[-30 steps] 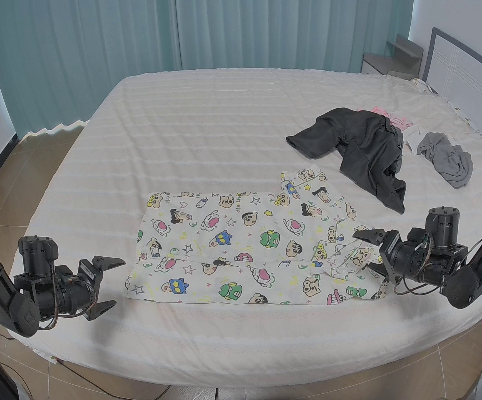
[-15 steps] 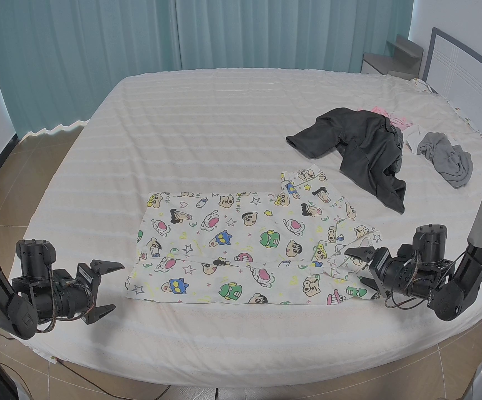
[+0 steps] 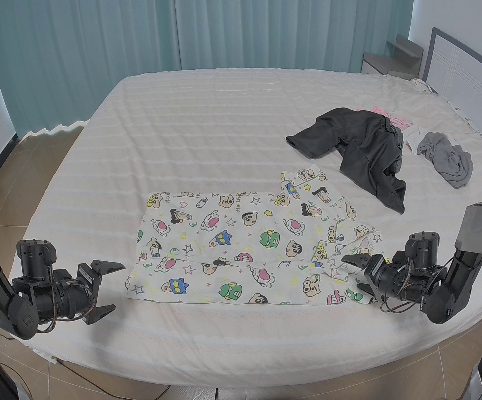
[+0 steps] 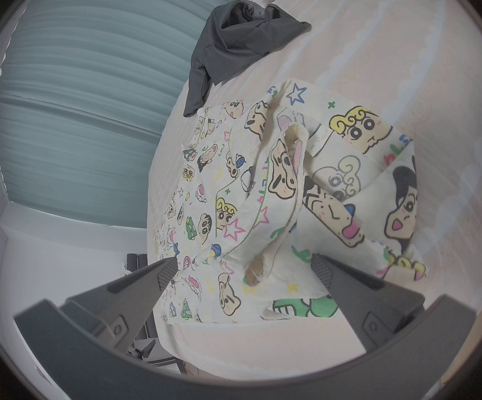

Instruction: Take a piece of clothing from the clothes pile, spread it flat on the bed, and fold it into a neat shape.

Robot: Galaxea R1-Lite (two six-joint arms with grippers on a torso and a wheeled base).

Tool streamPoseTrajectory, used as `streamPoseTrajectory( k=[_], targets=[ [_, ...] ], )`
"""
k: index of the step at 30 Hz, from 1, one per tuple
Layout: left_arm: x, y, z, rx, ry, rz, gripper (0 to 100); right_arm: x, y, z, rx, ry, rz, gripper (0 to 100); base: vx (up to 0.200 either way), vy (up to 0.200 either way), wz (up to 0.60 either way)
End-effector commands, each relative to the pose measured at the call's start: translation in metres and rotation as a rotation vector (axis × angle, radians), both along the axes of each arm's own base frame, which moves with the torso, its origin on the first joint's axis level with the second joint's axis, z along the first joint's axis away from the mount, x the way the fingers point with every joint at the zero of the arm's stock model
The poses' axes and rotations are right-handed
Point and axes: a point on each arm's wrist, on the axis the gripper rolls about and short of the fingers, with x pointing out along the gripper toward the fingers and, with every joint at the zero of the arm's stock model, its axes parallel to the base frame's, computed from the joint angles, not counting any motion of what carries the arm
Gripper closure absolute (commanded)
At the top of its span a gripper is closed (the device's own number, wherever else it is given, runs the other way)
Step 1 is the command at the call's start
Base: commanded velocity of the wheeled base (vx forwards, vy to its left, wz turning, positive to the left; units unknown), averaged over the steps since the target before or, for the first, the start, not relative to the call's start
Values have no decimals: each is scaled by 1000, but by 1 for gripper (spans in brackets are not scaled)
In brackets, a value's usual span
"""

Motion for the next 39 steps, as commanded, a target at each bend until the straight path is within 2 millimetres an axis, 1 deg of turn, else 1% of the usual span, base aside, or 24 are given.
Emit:
streamPoseTrajectory(
  k=[1, 4, 6, 8, 11, 14, 20, 25, 29, 34, 39],
  targets=[
    [0, 0, -1, 1, 4, 1, 0, 3, 0, -7, -11, 10, -17, 0, 0, 0, 0],
    [0, 0, -1, 2, 5, 0, 0, -1, 1, 9, -2, -27, -22, 0, 0, 0, 0],
    [0, 0, -2, 3, 6, 0, 0, -3, 2, 14, 5, -37, -18, 0, 0, 0, 0],
    [0, 0, -2, 3, 7, 0, 0, -8, 7, 24, 24, -57, -9, 0, 0, 0, 0],
    [0, 0, -2, 3, 7, 0, 0, -10, 10, 28, 34, -65, -1, 0, 0, 0, 0],
    [0, 0, -2, 3, 9, 0, 0, -10, 14, 26, 34, -60, 10, 0, 0, 0, 0],
    [0, 0, -2, 3, 9, 0, 0, -2, 16, 14, 28, -36, 10, 0, 0, 0, 0],
    [0, 0, -2, 3, 9, 0, 0, 5, 14, 3, 22, -19, -2, 0, 0, 0, 0],
    [0, 0, -2, 4, 8, -1, 0, 8, 11, 1, 21, -16, -11, 0, 0, 0, 0],
    [1, 0, -3, 4, 10, -3, 0, 10, 7, -11, 13, 15, -24, 0, 0, 0, 0],
    [1, 0, -3, 4, 11, -3, 0, 13, 7, -14, 23, -15, -27, 0, 0, 0, 0]
  ],
)
